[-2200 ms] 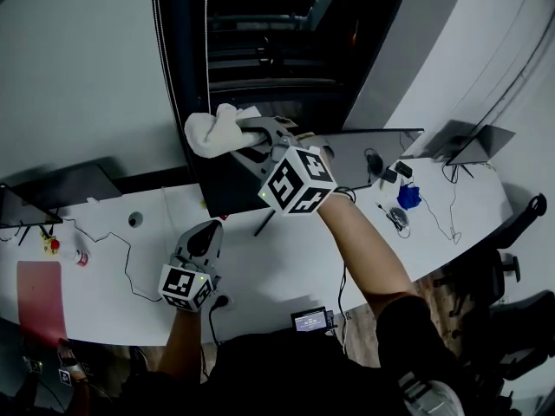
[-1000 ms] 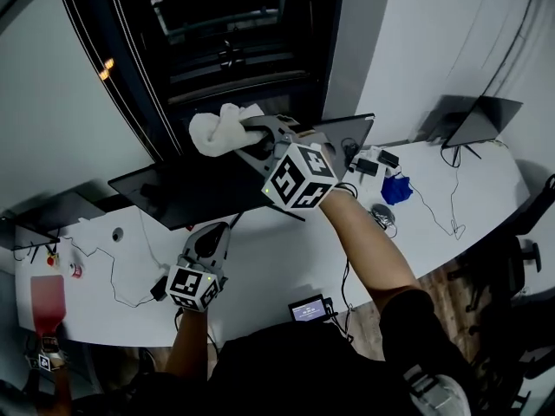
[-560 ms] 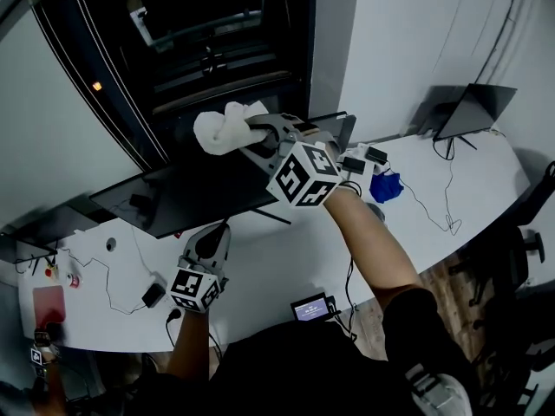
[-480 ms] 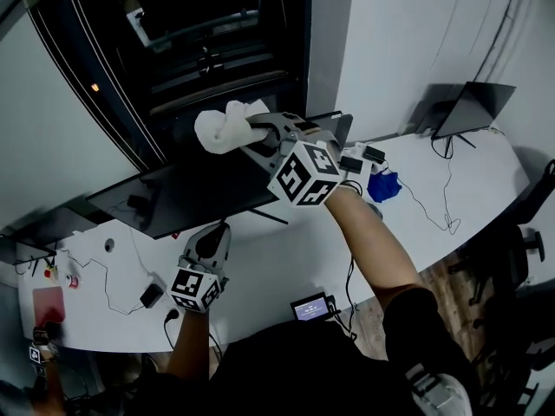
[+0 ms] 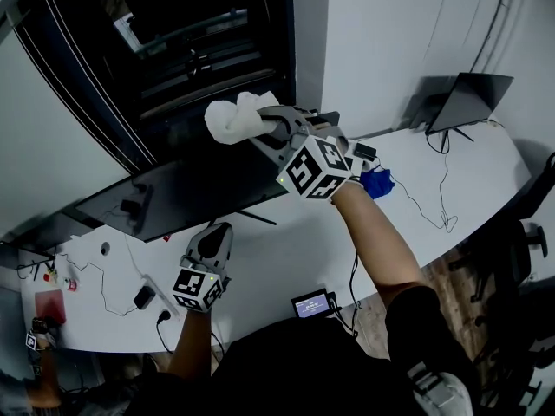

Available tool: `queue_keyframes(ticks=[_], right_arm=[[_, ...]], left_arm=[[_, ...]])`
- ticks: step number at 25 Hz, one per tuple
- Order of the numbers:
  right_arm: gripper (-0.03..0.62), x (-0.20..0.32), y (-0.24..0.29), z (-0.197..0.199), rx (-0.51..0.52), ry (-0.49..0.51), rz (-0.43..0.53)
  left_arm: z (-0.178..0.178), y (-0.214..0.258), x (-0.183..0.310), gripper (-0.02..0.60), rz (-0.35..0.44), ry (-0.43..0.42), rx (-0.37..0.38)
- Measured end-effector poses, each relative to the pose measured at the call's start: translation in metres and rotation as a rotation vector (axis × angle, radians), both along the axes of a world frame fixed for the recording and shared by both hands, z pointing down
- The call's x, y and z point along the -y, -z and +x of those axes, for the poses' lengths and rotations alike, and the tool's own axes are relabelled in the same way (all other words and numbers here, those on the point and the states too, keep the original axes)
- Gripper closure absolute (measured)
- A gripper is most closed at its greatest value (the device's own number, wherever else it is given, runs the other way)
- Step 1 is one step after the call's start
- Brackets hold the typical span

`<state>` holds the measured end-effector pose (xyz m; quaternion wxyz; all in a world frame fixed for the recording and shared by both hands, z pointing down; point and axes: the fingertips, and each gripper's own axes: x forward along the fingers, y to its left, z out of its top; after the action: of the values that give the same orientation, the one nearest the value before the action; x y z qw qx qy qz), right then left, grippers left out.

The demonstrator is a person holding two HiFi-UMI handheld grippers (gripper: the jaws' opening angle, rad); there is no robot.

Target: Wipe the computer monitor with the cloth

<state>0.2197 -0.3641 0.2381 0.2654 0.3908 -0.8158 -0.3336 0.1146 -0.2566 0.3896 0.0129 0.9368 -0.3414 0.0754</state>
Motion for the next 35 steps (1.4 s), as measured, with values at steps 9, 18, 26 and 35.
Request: queue_keyframes(ticks=[9,18,26,35], right_arm=[[0.471,0.003,-0.001,0.048,0.047,-0.037,0.019],[0.471,0.006,0.001,0.083,0.244,-0.06,-0.007],[0.471,0.005,0.004,0.11,0.404,-0.105,0.017],[0.471,0.005,0.003,0.151,0.878,-0.082,-0.079]], left_arm=[[0.024,-0.003,0.004,0.58,-0.005,-0.011,0.02],[0.027,-0.011,0.004,0.58,-0.033,-0.012,0.019],[0.023,-0.016,0.002,0.58,-0.076,-0.005,-0.015],[0.022,-0.016,0.001,0.58,-0.091,-0.005,-0.049]])
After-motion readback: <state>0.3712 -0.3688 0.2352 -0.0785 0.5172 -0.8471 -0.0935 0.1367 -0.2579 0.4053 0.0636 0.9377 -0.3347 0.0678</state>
